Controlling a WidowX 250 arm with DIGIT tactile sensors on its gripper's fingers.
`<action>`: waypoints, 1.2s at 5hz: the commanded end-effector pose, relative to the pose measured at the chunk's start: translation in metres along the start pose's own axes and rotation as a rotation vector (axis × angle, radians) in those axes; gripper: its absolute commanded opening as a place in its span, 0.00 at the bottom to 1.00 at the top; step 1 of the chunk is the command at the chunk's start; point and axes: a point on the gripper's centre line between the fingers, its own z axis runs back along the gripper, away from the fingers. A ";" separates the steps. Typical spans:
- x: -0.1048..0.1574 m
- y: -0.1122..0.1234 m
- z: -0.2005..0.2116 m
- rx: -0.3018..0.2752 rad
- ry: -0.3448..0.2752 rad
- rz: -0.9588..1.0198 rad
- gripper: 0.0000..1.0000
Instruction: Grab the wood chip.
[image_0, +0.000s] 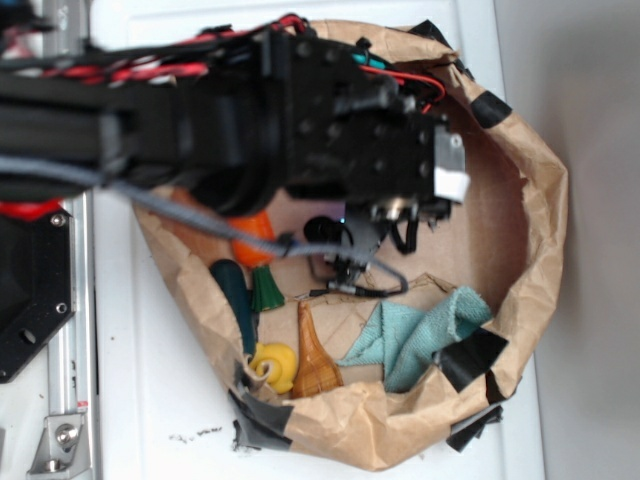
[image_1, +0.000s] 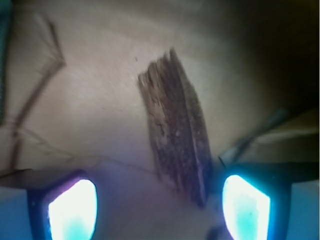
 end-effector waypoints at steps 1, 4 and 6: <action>0.022 0.013 -0.012 -0.013 -0.047 -0.037 1.00; 0.030 0.016 -0.020 -0.010 -0.060 0.020 0.00; 0.030 0.015 -0.015 0.004 -0.066 0.026 0.00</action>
